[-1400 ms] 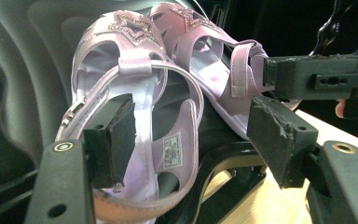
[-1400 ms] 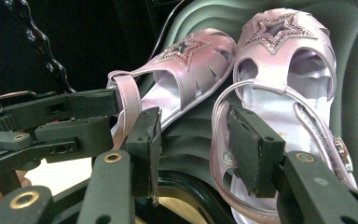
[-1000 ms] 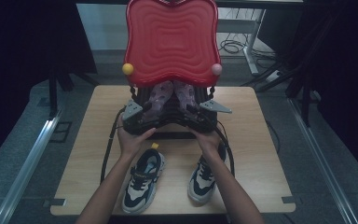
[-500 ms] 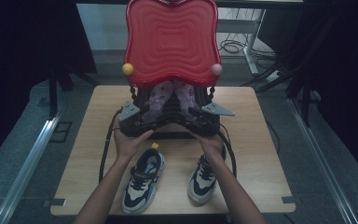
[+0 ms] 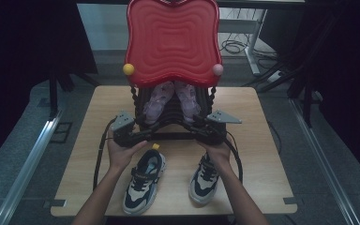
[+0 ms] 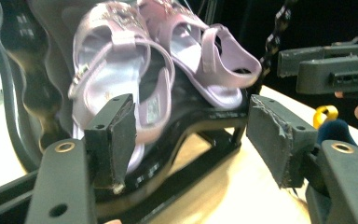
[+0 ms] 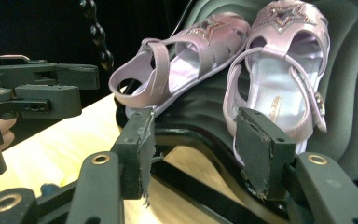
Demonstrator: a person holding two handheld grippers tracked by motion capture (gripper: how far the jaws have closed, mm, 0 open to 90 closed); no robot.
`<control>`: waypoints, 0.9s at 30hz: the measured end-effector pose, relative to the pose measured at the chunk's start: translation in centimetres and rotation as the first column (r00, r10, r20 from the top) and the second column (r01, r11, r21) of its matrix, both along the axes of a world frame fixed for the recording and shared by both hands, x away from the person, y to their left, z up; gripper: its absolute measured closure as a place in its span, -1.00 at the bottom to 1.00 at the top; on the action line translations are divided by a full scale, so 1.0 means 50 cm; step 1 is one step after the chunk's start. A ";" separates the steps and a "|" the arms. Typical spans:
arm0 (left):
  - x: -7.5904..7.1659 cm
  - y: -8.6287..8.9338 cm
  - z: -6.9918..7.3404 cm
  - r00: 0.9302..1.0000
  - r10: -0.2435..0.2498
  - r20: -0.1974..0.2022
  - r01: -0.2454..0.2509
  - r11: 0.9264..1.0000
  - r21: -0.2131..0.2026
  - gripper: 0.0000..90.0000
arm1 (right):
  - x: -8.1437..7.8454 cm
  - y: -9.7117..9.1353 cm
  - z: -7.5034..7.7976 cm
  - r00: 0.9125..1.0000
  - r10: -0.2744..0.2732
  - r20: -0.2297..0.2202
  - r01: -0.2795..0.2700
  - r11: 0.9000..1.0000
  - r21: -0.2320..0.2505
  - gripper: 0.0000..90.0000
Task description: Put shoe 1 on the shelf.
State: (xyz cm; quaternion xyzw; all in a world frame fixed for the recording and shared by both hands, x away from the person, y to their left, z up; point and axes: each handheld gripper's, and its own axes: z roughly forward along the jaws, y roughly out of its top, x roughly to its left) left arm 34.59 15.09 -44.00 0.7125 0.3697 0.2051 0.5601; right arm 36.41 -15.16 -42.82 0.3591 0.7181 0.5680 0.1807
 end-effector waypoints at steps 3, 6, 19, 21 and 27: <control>-0.012 0.006 -0.002 1.000 -0.008 -0.006 0.008 1.000 0.003 -0.25 | -0.011 -0.006 -0.004 1.000 0.005 0.005 -0.005 1.000 0.003 0.06; -0.025 0.010 -0.002 1.000 -0.022 -0.012 0.022 1.000 0.008 -0.24 | -0.025 -0.015 -0.007 1.000 0.003 0.008 -0.003 1.000 0.030 0.07; -0.074 0.019 -0.003 0.998 -0.059 -0.032 0.060 0.998 0.025 -0.23 | -0.077 -0.043 -0.026 0.999 0.037 -0.010 -0.037 0.998 0.053 0.06; -0.084 0.020 -0.005 0.997 -0.065 -0.045 0.066 0.997 0.027 -0.23 | -0.083 -0.045 -0.031 0.999 0.045 -0.011 -0.044 0.997 0.055 0.06; -0.108 0.024 -0.010 0.995 -0.082 -0.063 0.083 0.996 0.021 -0.23 | -0.096 -0.054 -0.035 0.999 0.052 -0.008 -0.051 0.998 0.045 0.06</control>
